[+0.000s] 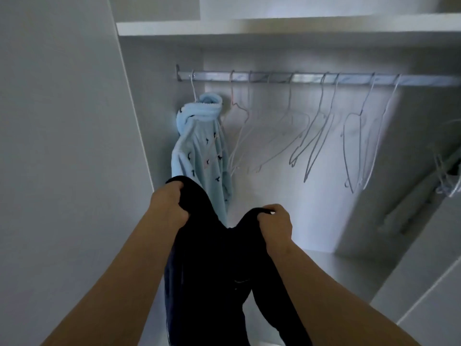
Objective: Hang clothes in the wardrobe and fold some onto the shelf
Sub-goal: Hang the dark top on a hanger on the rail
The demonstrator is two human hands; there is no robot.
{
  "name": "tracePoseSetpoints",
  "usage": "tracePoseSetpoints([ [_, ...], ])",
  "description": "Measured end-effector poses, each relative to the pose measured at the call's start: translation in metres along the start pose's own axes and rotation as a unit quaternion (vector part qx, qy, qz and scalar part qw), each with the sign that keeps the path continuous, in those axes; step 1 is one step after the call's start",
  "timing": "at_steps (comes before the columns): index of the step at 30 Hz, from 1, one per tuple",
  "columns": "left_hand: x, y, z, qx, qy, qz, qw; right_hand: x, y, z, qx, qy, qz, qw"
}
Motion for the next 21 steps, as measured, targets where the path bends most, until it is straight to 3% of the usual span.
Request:
tracePoseSetpoints([
  [5,0.009,0.005,0.043,-0.040,-0.023,0.024,0.999,0.053,-0.011,-0.002,-0.070,-0.016,-0.039,0.997],
  [15,0.041,0.018,0.069,-0.086,-0.005,0.065,0.994,0.088,-0.097,0.021,0.027,-0.028,-0.214,0.976],
  [21,0.057,0.045,0.067,-0.089,-0.014,0.077,0.993,0.107,-0.142,0.054,0.004,-0.118,-0.194,0.974],
])
Point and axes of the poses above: each hand's wrist, its own x-axis towards the middle knuckle, its own z-axis out of the palm, y = z × x, the point moved 2 cm from there along x, towards the middle knuckle, and after that the axes turned 11 degrees about -x, right-handed, at the moved point
